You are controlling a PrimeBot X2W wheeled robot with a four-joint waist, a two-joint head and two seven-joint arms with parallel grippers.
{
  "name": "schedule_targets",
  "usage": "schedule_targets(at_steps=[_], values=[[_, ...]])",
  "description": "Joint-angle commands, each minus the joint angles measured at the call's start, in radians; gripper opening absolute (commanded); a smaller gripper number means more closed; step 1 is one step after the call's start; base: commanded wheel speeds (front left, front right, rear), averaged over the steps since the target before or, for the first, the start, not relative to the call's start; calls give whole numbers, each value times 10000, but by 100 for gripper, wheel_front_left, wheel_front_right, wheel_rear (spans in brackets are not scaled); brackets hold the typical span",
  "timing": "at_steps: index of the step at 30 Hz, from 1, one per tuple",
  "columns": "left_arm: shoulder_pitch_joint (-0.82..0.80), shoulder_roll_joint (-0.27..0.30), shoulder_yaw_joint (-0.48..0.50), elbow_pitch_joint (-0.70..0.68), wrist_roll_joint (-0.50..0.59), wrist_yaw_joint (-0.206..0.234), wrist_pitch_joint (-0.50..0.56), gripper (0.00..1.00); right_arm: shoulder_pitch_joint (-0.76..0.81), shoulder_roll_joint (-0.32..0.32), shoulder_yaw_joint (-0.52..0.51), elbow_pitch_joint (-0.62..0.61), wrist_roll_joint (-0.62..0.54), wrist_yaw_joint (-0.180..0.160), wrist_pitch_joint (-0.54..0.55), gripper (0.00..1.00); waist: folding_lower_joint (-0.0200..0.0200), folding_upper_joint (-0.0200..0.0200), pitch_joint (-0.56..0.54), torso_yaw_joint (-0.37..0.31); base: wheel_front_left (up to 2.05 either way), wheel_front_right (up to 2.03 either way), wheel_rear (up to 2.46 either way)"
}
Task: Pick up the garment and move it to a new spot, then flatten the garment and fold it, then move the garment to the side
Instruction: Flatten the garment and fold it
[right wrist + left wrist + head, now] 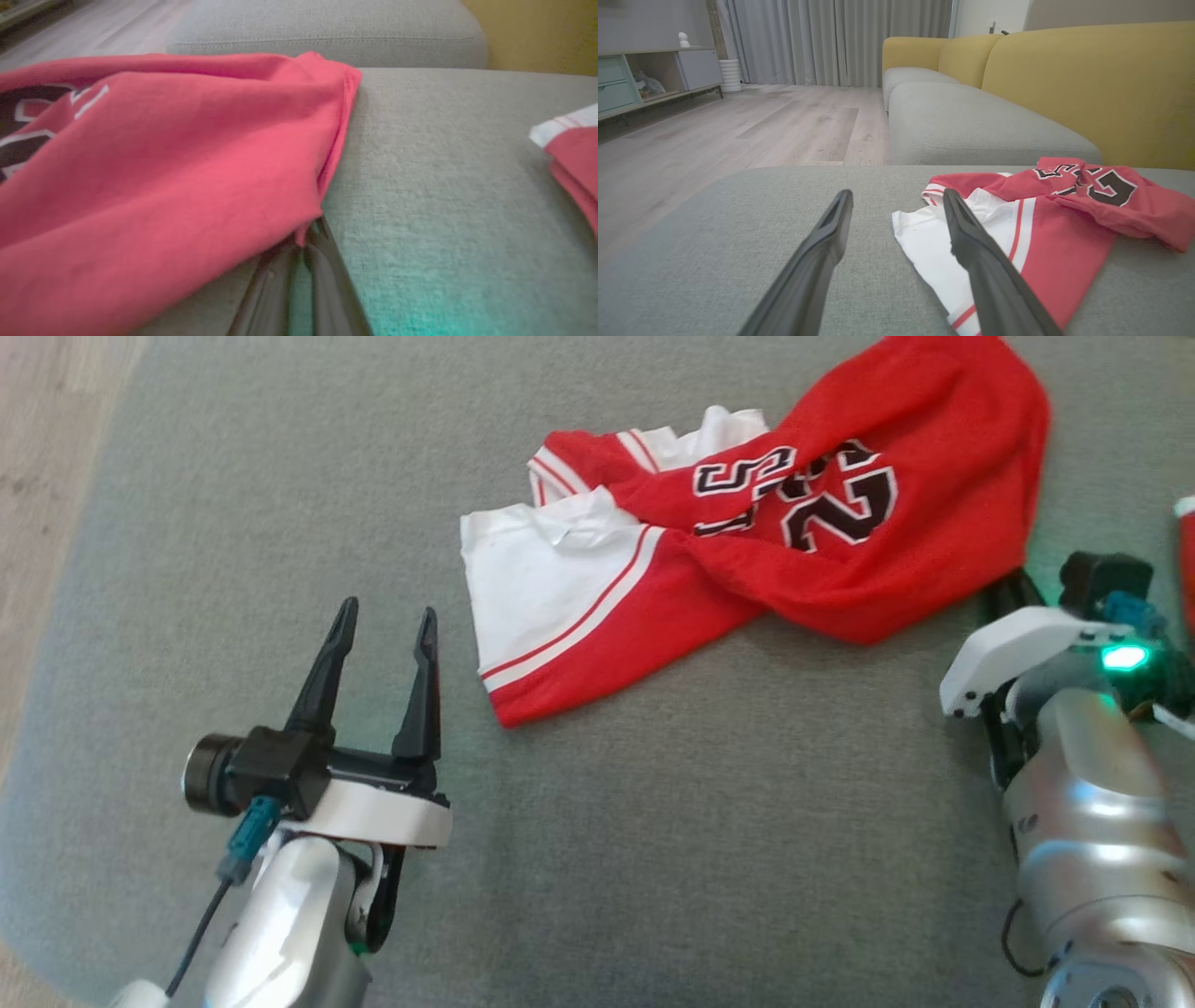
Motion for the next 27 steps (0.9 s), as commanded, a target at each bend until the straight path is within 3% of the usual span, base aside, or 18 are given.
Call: schedule_targets(at_steps=[1,14,25,26,27], values=[[-213,102,412,-230,109,-28,-51,100,40,51,190,-28,94,-19,-116,0,-1,-1,-181,-178,0,0,0],[434,-172,738,-93,351,-118,-51,100,776,51,894,-18,386,-19,-595,0,-1,-1,-1606,-1394,0,0,0],[903,-437,715,-62,424,-85,-51,100,1842,45,1116,-1861,-699,-19,1012,0,-1,-1,-2533,-1573,0,0,0],[944,-456,709,-59,425,-81,-51,100,1963,16,1168,-2112,-764,-19,1233,8,-1,-1,-2616,-1569,0,0,0],[984,-474,700,-53,425,-77,-51,100,2085,-23,1231,-2410,-845,-19,1425,41,-1,-1,-2690,-1564,0,0,0]])
